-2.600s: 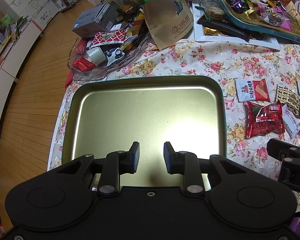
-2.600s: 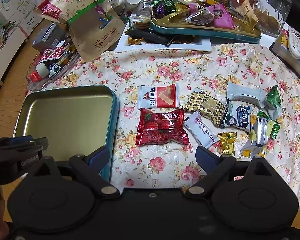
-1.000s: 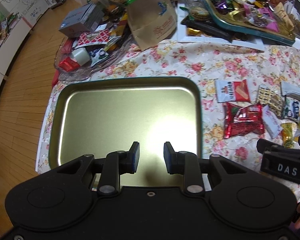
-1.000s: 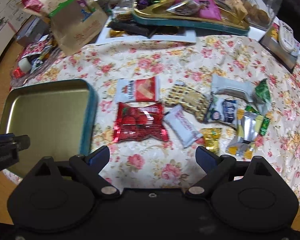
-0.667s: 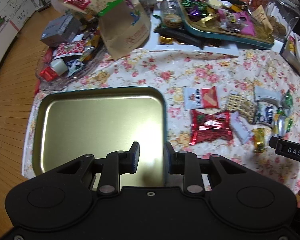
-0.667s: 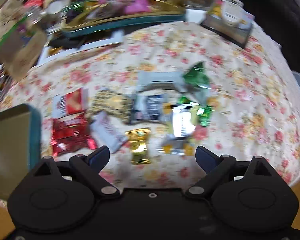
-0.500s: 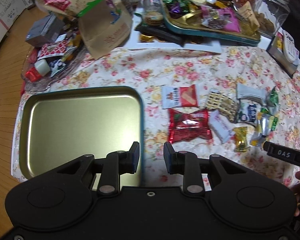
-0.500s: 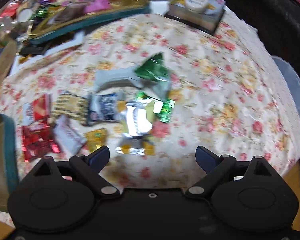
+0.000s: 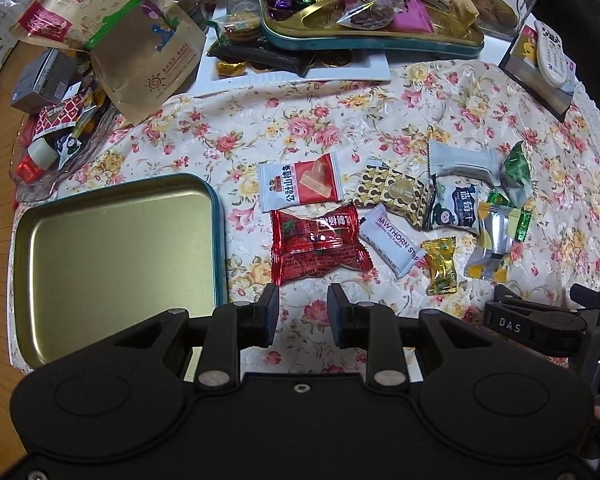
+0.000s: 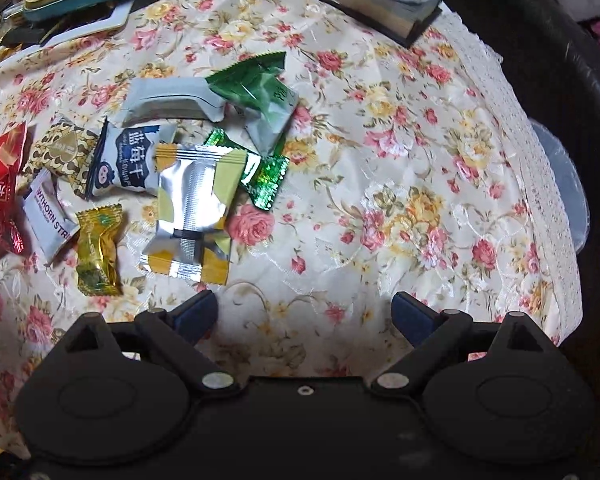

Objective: Organize snacks
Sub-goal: 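Reach the right tool to the silver-and-yellow packet and grasp it, then grasp the red strawberry candy packet with the left tool while the right tool holds the silver packet, then carry the red packet onto the gold tray and release it while the right tool drops the silver packet there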

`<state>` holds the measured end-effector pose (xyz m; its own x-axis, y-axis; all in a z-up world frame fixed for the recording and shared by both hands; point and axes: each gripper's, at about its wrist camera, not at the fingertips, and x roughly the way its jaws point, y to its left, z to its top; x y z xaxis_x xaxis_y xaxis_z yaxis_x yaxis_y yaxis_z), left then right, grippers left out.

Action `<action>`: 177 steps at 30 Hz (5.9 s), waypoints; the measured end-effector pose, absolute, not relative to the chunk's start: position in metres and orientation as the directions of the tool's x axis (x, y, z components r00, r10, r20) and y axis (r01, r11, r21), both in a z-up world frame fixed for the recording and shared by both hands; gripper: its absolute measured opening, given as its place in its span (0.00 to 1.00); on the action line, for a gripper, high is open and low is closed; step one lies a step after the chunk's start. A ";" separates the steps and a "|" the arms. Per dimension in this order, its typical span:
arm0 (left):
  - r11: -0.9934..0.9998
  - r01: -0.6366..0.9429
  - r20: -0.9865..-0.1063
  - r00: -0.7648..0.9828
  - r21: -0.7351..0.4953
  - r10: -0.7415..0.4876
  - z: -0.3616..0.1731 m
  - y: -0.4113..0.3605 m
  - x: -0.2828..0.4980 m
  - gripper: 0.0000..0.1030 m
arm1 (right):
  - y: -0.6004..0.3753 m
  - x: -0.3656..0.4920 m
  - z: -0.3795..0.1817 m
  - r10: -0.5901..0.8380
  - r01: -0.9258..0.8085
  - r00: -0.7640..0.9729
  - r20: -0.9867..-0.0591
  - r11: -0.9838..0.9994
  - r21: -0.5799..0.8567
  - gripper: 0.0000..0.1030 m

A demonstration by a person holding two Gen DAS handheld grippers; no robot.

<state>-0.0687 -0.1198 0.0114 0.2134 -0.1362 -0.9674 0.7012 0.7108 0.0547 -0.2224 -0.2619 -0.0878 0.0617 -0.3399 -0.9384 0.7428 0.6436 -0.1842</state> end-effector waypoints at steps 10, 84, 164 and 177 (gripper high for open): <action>0.724 0.687 -0.972 0.207 0.066 -0.108 0.003 -0.119 -0.067 0.36 | -0.264 -0.228 -0.089 -0.325 0.816 0.077 -0.943 0.564 -0.128 1.00; 0.797 0.603 -0.977 0.144 -0.040 -0.158 -0.041 -0.152 -0.038 0.35 | -0.286 -0.246 -0.014 -0.155 0.802 0.500 -0.852 0.454 0.388 0.42; 0.756 0.645 -0.934 0.329 0.115 -0.138 0.030 -0.077 -0.037 0.49 | -0.267 -0.220 0.006 -0.165 0.805 0.446 -0.880 0.504 0.314 0.42; 0.938 0.336 -0.940 0.341 0.087 -0.035 0.026 0.022 0.041 0.49 | -0.189 -0.136 0.009 -0.104 0.686 0.489 -0.866 0.659 0.309 0.42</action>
